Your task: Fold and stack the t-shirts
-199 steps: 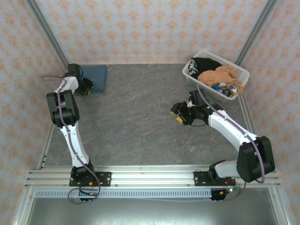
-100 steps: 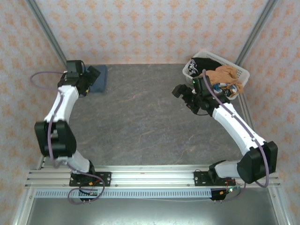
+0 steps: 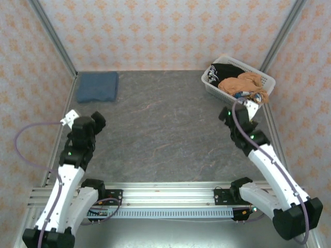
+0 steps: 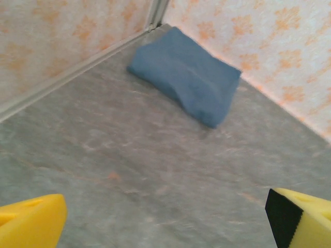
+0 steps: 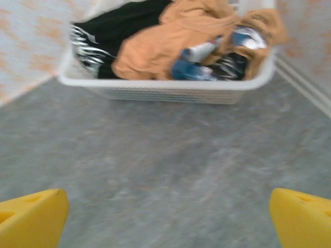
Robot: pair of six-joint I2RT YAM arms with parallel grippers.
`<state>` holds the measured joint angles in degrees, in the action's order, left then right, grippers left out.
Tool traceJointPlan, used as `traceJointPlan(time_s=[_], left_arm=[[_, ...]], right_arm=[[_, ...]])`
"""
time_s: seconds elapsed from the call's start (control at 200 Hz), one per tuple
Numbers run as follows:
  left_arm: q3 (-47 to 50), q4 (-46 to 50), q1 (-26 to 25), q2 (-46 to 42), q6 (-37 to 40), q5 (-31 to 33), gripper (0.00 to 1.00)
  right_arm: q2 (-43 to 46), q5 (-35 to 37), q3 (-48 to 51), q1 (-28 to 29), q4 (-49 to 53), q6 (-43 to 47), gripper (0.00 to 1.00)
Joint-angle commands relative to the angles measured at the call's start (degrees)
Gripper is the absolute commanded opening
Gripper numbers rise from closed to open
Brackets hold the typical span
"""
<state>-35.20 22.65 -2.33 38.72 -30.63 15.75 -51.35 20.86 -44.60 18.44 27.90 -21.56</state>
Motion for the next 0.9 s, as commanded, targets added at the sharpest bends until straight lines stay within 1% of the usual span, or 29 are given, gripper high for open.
traceJointPlan(time_s=[0.0, 0.07, 0.135, 0.18, 0.235, 0.32, 0.37, 0.405, 0.46, 0.57, 0.6, 0.641, 0.671, 0.796, 0.896], left_arm=[[8.7, -14.7, -0.5, -1.1, 17.8, 4.5, 1.0], [12.2, -20.3, -0.5, 1.5, 19.4, 3.2, 1.0], [14.4, -26.1, -0.5, 5.7, 18.6, 1.8, 1.0], [15.6, -31.5, -0.5, 8.8, 18.0, 1.0, 1.0], [15.3, -36.2, -0.5, 13.5, 18.6, 1.5, 1.0], [14.3, -43.0, -0.2, 21.8, 21.4, 1.0, 1.0], [13.7, -46.6, 0.4, 26.6, 22.6, -0.6, 1.0], [13.6, -49.0, 1.3, 29.2, 23.4, -2.0, 1.0], [13.5, -53.1, 2.6, 32.7, 23.3, -3.1, 1.0], [12.8, -59.6, 5.2, 37.2, 21.7, -5.0, 1.0], [12.1, -58.8, 5.5, 38.6, 21.2, -5.1, 1.0], [12.2, -60.9, 5.7, 40.1, 21.4, -5.4, 1.0], [12.0, -59.5, 5.6, 39.4, 21.7, -6.1, 1.0], [17.9, -69.9, 4.7, 38.7, 23.0, -6.1, 1.0], [18.1, -72.4, 2.3, 41.0, 25.6, -5.4, 1.0]], right_arm=[[4.1, 10.9, 12.2, -0.1, -21.8, 11.2, 0.99], [2.6, 11.6, 17.0, -0.5, -29.2, 17.2, 0.99], [-1.2, 10.1, 18.4, -1.6, -31.5, 20.2, 0.99], [-3.7, 8.2, 19.3, -2.9, -33.6, 20.5, 0.99], [-6.1, 5.2, 21.6, -4.4, -39.6, 20.3, 0.99], [-11.2, 1.6, 23.8, -6.7, -47.7, 17.9, 0.99], [-14.8, 1.2, 24.1, -7.4, -51.6, 18.0, 0.99], [-16.1, -0.5, 22.9, -7.8, -51.8, 18.8, 0.99], [-19.4, -1.9, 23.4, -8.4, -58.3, 20.1, 0.99], [-23.9, -5.4, 22.2, -10.4, -63.1, 21.7, 0.99], [-24.5, -6.1, 21.5, -10.9, -62.6, 22.3, 0.99], [-25.3, -7.3, 21.6, -11.8, -64.4, 23.2, 0.99], [-25.6, -8.2, 21.9, -12.5, -65.4, 23.6, 0.99], [-28.8, -12.1, 24.7, -16.4, -74.0, 21.8, 0.99], [-33.1, -13.9, 25.3, -18.1, -78.4, 20.3, 0.99]])
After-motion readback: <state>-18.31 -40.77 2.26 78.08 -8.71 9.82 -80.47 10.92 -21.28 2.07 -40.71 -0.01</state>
